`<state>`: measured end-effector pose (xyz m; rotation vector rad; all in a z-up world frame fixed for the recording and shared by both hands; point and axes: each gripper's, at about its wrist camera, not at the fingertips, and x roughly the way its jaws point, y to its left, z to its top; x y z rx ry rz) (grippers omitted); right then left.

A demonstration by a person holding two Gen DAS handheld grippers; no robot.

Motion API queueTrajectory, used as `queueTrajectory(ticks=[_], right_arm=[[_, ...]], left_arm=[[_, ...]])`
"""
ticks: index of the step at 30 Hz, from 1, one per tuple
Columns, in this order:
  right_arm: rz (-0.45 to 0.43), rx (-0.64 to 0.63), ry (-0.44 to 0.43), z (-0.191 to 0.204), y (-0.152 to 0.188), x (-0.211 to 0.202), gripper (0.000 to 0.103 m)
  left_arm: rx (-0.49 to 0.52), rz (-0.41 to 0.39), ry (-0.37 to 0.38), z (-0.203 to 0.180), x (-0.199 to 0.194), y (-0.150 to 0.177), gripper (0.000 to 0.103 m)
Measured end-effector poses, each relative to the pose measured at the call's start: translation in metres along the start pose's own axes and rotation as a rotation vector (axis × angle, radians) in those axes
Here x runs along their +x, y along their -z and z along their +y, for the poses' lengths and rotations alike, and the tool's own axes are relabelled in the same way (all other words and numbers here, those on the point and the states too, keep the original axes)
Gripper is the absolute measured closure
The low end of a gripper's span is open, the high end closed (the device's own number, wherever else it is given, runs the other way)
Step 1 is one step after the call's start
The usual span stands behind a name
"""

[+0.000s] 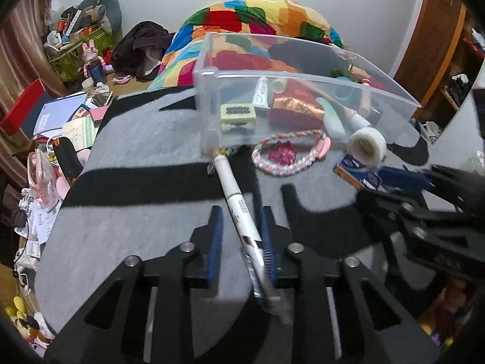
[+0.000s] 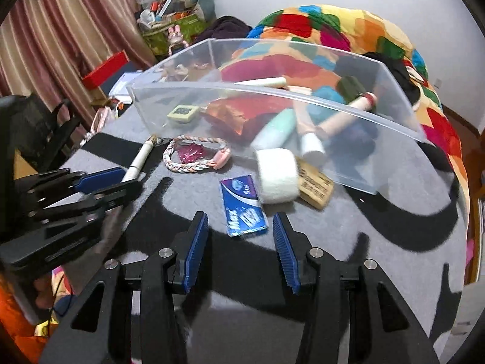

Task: Organize objects
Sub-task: 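Grasp the white pen with the left gripper while the right grasps the blue Max box, then carry the pen and Max box into the clear box and release both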

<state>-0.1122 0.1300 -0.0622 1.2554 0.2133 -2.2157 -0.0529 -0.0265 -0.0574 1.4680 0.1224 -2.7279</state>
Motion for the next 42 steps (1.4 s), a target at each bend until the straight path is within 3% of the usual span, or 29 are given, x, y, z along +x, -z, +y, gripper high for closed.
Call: queueTrajectory(ticks=[5,8,23,33,42], right_arm=[[-0.005,-0.032,0.043,0.007,0.0,0.003,0.063],[-0.009,-0.041,0.041,0.009,0.001,0.002,0.078],[-0.093,0.013,-0.001,0.004,0.017,-0.039,0.078],[-0.206,0.029,0.007,0.005,0.005,-0.078,0.078],[-0.251,0.053,0.026,-0.005,-0.012,-0.085,0.078]], left_arm=[[-0.004,-0.013,0.059,0.01,-0.011,0.014,0.09],[0.0,-0.02,0.083,0.012,-0.015,0.019,0.09],[0.125,-0.101,0.121,-0.012,-0.049,0.029,0.091],[0.104,-0.171,0.163,-0.013,-0.071,0.01,0.091],[0.081,-0.27,0.181,-0.013,-0.088,-0.02,0.091]])
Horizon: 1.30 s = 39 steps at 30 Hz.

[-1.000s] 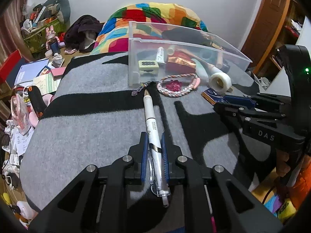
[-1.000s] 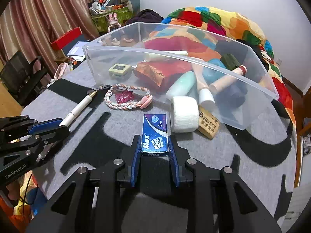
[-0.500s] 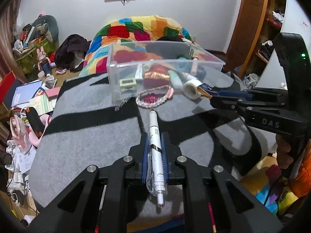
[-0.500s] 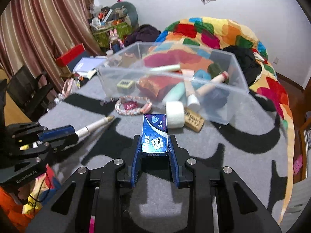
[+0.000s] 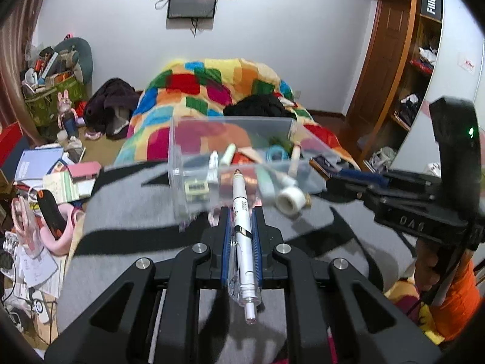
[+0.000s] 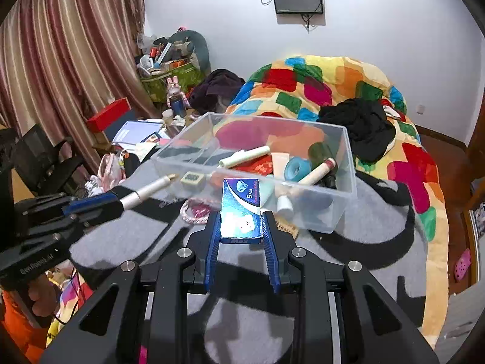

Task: Organize objects
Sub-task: 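Carry the pen and Max box into the clear box and release both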

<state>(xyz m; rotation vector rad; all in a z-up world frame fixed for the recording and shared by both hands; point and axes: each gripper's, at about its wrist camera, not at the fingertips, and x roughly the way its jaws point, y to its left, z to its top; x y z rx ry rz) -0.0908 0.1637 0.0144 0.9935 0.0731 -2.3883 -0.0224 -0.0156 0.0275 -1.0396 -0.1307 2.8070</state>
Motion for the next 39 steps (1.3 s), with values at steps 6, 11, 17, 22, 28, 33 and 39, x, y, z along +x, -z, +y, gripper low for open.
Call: queueTrajectory(ticks=[6,11,17,22,28,33,39], right_arm=[[-0.009,0.018,0.02,-0.009,-0.013,0.01,0.078],[-0.005,0.031,0.038,-0.015,-0.03,0.024,0.078],[0.024,0.061,0.042,-0.024,-0.048,0.044,0.078],[0.069,0.073,0.046,-0.028,-0.057,0.065,0.078],[0.147,0.073,0.044,-0.03,-0.063,0.097,0.078],[0.176,0.069,0.036,-0.028,-0.065,0.112,0.078],[0.18,0.046,0.048,-0.025,-0.061,0.11,0.077]], left_arm=[[-0.019,-0.023,-0.009,0.006,0.012,-0.022,0.091],[-0.021,-0.014,-0.014,0.015,0.028,-0.038,0.091],[-0.032,0.037,-0.019,0.028,0.055,-0.054,0.091],[-0.065,0.101,-0.003,0.041,0.081,-0.066,0.091],[-0.076,0.172,-0.013,0.045,0.105,-0.073,0.091],[-0.062,0.207,-0.009,0.041,0.116,-0.073,0.091],[-0.056,0.217,0.011,0.037,0.118,-0.073,0.09]])
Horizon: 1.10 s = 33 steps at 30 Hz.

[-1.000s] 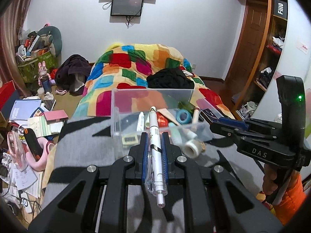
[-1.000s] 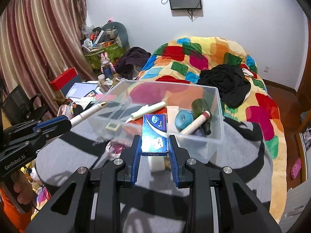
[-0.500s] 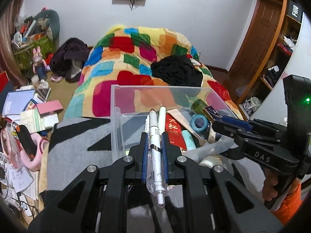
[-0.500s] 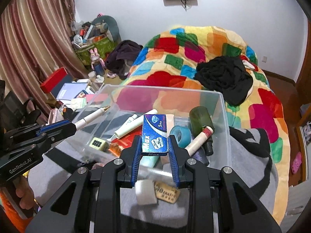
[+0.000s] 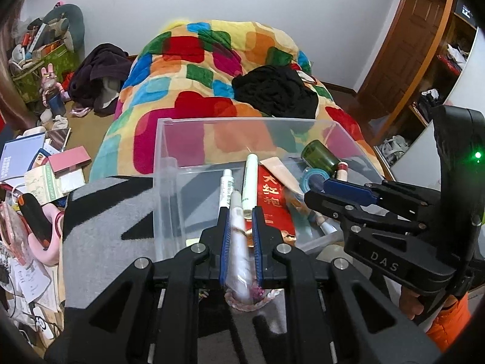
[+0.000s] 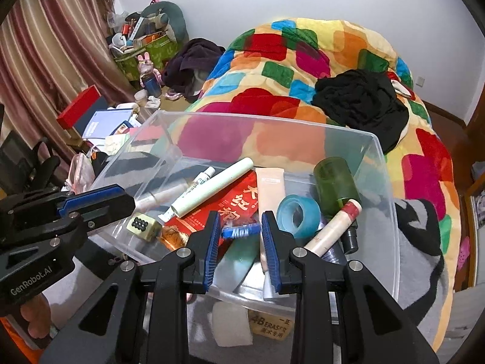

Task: Organize objects
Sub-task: 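Carry the pen and Max box into the clear box and release both, then grasp the braided rope bracelet with the left gripper while the right grasps the white tape roll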

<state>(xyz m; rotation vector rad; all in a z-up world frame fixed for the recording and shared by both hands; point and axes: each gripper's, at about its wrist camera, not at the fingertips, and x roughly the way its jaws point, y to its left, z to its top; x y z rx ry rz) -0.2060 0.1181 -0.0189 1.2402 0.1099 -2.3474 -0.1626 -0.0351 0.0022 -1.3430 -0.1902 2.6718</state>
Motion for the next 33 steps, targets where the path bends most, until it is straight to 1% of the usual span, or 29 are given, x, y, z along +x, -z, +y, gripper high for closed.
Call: queueTrajectory(ticks=[3,6,12,14,16,18,22,25,29,33], right_arm=[[-0.014,-0.001,0.002,-0.001,0.002,-0.007,0.076],[-0.031,0.004,-0.009,-0.002,0.004,-0.017,0.074],[-0.086,-0.005,-0.021,0.001,0.013,-0.043,0.071],[-0.102,-0.015,-0.026,0.003,0.017,-0.052,0.07],[-0.116,-0.028,-0.029,0.005,0.023,-0.059,0.069],[-0.124,-0.037,-0.025,0.006,0.029,-0.065,0.068],[-0.113,-0.053,-0.022,0.007,0.044,-0.066,0.067],[-0.079,-0.063,-0.012,0.006,0.057,-0.059,0.067],[-0.018,-0.07,-0.007,0.006,0.071,-0.04,0.067],[0.019,-0.076,-0.001,0.007,0.075,-0.023,0.067]], left_arm=[[0.002,-0.014,0.003,-0.001,-0.005,0.0,0.09],[0.017,-0.036,-0.009,-0.005,-0.014,0.001,0.09],[0.053,-0.086,-0.021,-0.015,-0.035,0.007,0.089],[0.063,-0.104,-0.025,-0.018,-0.042,0.011,0.082],[0.071,-0.115,-0.021,-0.021,-0.047,0.016,0.073],[0.08,-0.117,-0.019,-0.024,-0.049,0.023,0.07],[0.096,-0.095,-0.015,-0.029,-0.047,0.038,0.07],[0.109,-0.06,-0.015,-0.031,-0.04,0.051,0.07],[0.113,-0.005,-0.014,-0.031,-0.026,0.066,0.07],[0.1,0.042,-0.004,-0.03,-0.011,0.077,0.07]])
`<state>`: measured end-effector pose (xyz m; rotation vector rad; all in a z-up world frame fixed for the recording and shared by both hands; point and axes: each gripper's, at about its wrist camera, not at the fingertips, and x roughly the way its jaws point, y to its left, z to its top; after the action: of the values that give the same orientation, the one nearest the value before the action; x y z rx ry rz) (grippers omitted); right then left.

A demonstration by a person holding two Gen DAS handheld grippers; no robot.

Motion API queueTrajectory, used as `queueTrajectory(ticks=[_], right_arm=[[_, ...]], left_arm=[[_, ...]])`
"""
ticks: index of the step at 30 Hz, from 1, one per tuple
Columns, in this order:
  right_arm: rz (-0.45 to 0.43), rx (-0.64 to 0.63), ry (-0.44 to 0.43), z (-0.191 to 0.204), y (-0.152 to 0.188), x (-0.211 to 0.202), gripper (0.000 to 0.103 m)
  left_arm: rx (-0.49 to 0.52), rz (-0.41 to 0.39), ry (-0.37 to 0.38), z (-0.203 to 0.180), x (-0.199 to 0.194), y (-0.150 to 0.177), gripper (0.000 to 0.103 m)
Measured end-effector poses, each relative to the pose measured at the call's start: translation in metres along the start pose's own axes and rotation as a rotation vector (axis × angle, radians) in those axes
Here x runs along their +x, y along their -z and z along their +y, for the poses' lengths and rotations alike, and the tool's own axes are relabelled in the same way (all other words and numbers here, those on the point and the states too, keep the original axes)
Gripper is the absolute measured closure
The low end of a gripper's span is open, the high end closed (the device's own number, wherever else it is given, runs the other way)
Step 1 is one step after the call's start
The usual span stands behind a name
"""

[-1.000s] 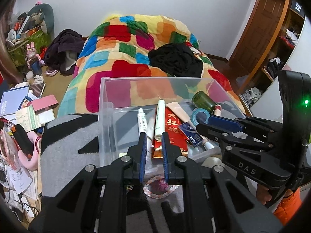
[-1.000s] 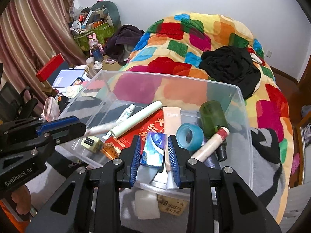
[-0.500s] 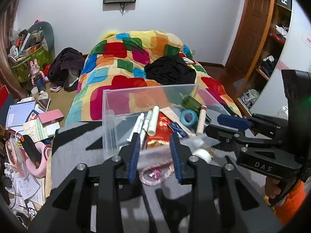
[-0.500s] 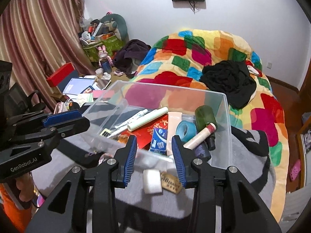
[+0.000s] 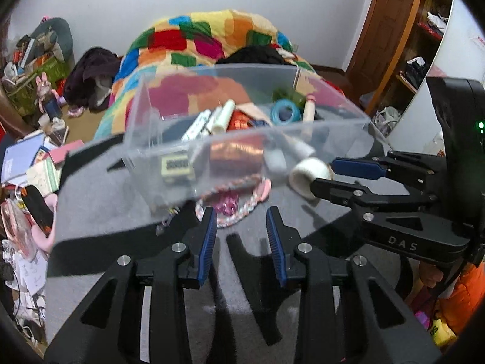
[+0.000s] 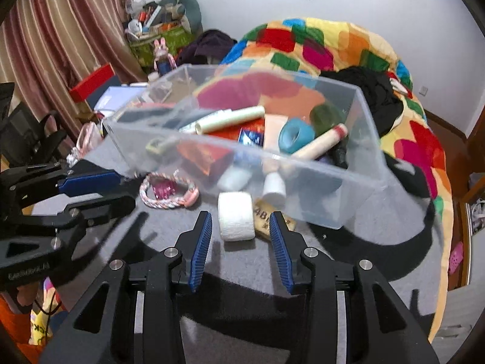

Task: Organize objects
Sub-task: 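Grasp the braided rope bracelet with the left gripper while the right grasps the white tape roll, then lower the bracelet and tape roll into the clear box, open both grippers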

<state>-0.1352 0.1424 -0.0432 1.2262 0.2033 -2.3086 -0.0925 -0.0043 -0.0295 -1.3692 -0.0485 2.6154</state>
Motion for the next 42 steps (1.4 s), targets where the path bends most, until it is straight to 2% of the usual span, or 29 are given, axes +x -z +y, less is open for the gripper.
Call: queueTrajectory(ticks=[4,7,11,20,23,24,25,27,34,42], right_arm=[[-0.003,-0.004,-0.005,0.0,0.0,0.006,0.067],[-0.005,0.006,-0.012,-0.002,0.002,0.006,0.081],[-0.029,0.043,-0.056,-0.01,0.006,-0.003,0.081],[-0.094,0.073,-0.073,-0.019,0.013,-0.031,0.081],[-0.099,0.09,-0.083,-0.023,0.013,-0.033,0.081],[-0.099,0.094,-0.086,-0.023,0.014,-0.033,0.081],[-0.099,0.098,-0.09,-0.024,0.014,-0.033,0.081],[-0.098,0.1,-0.094,-0.024,0.015,-0.033,0.081],[-0.092,0.093,-0.101,-0.022,0.018,-0.032,0.081],[-0.095,0.095,-0.103,-0.021,0.018,-0.034,0.081]], left_arm=[[-0.035,0.041,0.029,0.002,0.014,0.001,0.07],[-0.042,0.051,0.049,0.0,0.02,-0.002,0.07],[-0.007,0.056,0.053,-0.009,0.028,-0.013,0.07],[0.043,0.135,0.004,-0.023,0.064,-0.028,0.07],[0.073,0.125,-0.033,-0.03,0.065,-0.027,0.071],[0.085,0.119,-0.046,-0.032,0.065,-0.026,0.074],[0.092,0.114,-0.052,-0.033,0.065,-0.025,0.082],[0.098,0.11,-0.053,-0.035,0.063,-0.022,0.09],[0.065,0.083,-0.007,-0.03,0.045,-0.01,0.09],[-0.002,-0.029,0.055,-0.015,-0.008,0.005,0.09]])
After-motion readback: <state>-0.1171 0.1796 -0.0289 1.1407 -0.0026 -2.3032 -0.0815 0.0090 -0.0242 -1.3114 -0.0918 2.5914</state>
